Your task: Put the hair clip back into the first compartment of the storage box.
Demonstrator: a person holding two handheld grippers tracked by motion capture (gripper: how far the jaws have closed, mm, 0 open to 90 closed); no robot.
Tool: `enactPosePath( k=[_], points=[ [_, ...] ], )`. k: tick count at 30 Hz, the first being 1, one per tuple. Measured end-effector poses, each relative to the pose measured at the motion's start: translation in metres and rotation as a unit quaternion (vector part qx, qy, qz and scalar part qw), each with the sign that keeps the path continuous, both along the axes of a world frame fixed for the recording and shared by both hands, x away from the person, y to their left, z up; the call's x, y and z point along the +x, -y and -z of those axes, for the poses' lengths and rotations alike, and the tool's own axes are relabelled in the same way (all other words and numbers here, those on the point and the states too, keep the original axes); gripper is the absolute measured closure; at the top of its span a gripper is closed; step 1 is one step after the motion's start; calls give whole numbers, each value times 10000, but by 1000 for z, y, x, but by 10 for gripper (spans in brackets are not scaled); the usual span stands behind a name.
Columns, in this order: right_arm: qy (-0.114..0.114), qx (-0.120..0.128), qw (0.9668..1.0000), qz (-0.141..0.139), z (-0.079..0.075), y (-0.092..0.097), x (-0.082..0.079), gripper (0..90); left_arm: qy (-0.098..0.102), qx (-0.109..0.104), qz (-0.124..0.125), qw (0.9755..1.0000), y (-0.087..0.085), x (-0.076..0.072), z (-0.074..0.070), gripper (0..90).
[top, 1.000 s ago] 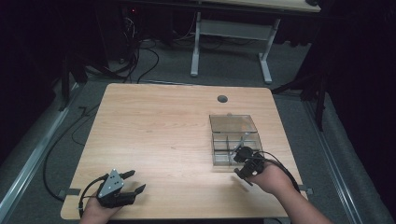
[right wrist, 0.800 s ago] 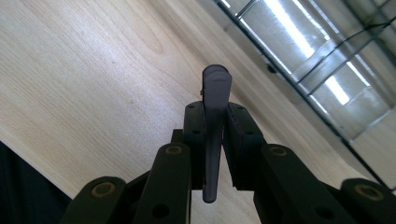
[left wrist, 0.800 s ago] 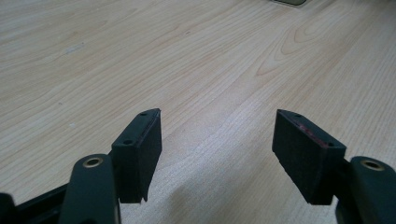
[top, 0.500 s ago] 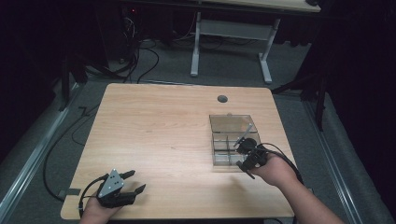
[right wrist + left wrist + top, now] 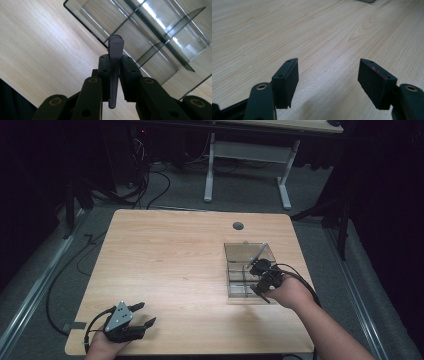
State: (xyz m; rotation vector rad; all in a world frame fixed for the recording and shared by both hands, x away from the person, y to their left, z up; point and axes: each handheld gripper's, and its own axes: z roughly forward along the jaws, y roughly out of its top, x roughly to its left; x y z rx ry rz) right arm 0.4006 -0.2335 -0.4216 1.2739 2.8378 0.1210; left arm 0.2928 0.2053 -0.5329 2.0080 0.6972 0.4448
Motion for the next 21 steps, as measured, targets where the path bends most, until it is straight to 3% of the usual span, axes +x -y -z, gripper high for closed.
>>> enactPosePath(
  k=[21],
  points=[
    [-24, -18, 10000, -21, 3, -18, 36, 795, -24, -47, 23, 10000, -1, 0, 0, 335]
  ],
)
